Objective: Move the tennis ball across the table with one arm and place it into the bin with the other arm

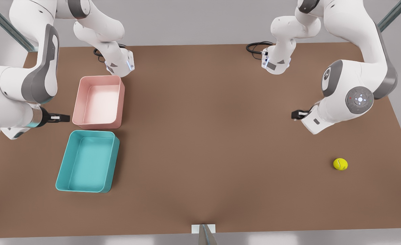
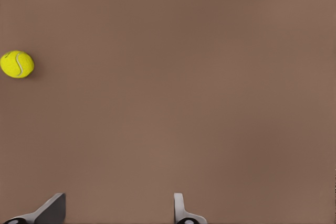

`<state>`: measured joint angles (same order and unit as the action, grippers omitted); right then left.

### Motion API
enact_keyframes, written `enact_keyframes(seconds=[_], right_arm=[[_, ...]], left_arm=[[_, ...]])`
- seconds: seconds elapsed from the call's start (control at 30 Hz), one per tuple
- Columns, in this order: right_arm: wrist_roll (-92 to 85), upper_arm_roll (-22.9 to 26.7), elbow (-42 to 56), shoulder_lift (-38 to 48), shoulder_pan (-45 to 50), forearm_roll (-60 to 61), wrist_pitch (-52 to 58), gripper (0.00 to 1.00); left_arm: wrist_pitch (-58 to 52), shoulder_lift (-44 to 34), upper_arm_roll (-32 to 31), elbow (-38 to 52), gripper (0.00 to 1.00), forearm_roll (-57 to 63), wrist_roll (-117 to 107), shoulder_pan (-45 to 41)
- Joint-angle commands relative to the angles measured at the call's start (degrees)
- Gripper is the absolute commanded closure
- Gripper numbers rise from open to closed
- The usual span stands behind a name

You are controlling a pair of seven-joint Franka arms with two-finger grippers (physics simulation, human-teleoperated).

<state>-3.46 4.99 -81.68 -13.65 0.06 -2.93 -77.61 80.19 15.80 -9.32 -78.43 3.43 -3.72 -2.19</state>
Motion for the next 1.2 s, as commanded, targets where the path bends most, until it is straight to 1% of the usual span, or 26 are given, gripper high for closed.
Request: enact_keyframes(seconds=[0.0, 0.07, 0.1, 0.13, 0.17, 0.2, 0.23, 0.27, 0.33, 0.37, 0.4, 0.43, 0.47, 0.5, 0.53, 0.63, 0.7, 0.77, 0.87, 1.0, 1.17], right_arm=[[-4.7, 0.1, -0.1, 0.0, -0.4, 1.3, -5.1, 0.0], [-4.8, 0.1, -0.1, -0.1, -0.5, 1.0, -5.0, 0.0], [-4.8, 0.1, -0.1, -0.2, -0.4, 1.0, -5.1, 0.0], [-4.8, 0.0, 0.0, -0.4, -0.4, 1.3, -5.1, 0.0], [-4.8, 0.0, 0.0, -0.5, -0.3, 1.3, -5.1, 0.0], [-4.8, 0.0, -0.1, -0.5, -0.3, 1.3, -5.1, 0.0], [-4.8, 0.0, 0.0, -0.5, -0.2, 1.2, -5.1, 0.0], [-4.8, 0.0, 0.0, -0.5, -0.2, 1.2, -5.1, 0.0], [-4.8, 0.0, -0.1, -0.6, -0.2, 1.3, -5.1, 0.0], [-4.8, 0.0, 0.0, -0.6, -0.3, 1.3, -5.1, 0.0], [-4.8, 0.0, -0.1, -0.6, -0.2, 1.3, -5.1, 0.0], [-4.8, 0.0, -0.1, -0.6, -0.3, 1.3, -5.1, 0.0], [-4.8, 0.0, -0.1, -0.6, -0.2, 1.2, -5.1, 0.0], [-4.9, 0.0, -0.1, -0.6, -0.2, 1.1, -5.0, 0.0], [-4.9, 0.0, -0.1, -0.6, -0.2, 1.2, -5.0, 0.0], [-4.9, 0.0, -0.2, -0.9, -0.2, 1.2, -4.8, 0.0], [-4.9, 0.0, -0.2, -1.0, 0.0, 1.0, -4.8, 0.0], [-4.9, -0.1, -0.1, -1.1, 0.0, 0.7, -4.8, 0.0], [-4.9, -0.2, -0.2, -1.3, 0.0, 0.7, -4.7, 0.0], [-5.0, -0.2, -0.1, -1.5, -0.1, 1.2, -4.7, 0.0], [-5.0, -0.2, -0.1, -1.4, -0.1, 0.9, -4.7, 0.0]], left_arm=[[6.0, -0.1, 0.0, 0.0, 0.0, -0.6, -2.3, 0.0], [6.0, 0.1, 0.7, 0.0, 0.0, -0.6, -2.3, 0.0], [6.4, 1.0, 1.1, 0.0, 0.14, -0.6, -2.0, 0.0], [7.4, 4.2, 1.6, 1.3, 0.75, -0.4, -1.6, 0.2], [11.2, 7.7, 2.2, 3.1, 0.79, 0.1, 1.8, 1.0], [17.6, 9.5, 2.3, 3.0, 0.79, -0.1, 6.7, 3.4], [20.4, 11.9, 2.4, 3.1, 0.79, 0.4, 15.1, 5.4], [20.7, 14.0, 3.1, 3.2, 0.79, 1.1, 27.4, 7.1], [29.1, 18.2, 8.5, 3.3, 0.79, 1.9, 60.7, 9.7], [32.7, 20.7, 8.9, 4.5, 0.79, 2.2, 75.3, 12.1], [33.0, 22.7, 8.9, 6.1, 0.79, 4.0, 82.6, 12.9], [33.1, 23.4, 8.9, 6.1, 0.79, 4.8, 84.0, 13.3], [35.2, 24.2, 8.9, 6.2, 0.79, 5.1, 91.9, 14.2], [42.1, 25.8, 8.9, 6.1, 0.79, 5.1, 107.8, 15.5], [46.2, 27.3, 8.9, 6.0, 0.79, 5.0, 115.9, 16.2], [46.5, 31.0, 9.6, 7.3, 0.79, 5.1, 135.6, 17.7], [46.5, 31.7, 9.8, 7.2, 0.79, 5.1, 144.0, 19.5], [46.8, 32.4, 10.9, 7.3, 0.79, 5.2, 146.4, 19.9], [48.7, 33.1, 11.1, 7.2, 0.79, 8.5, 151.2, 20.7], [48.8, 34.2, 11.1, 6.4, 0.79, 8.5, 147.9, 20.8], [48.8, 35.4, 11.7, 5.0, 0.79, 11.5, 142.6, 21.5]])
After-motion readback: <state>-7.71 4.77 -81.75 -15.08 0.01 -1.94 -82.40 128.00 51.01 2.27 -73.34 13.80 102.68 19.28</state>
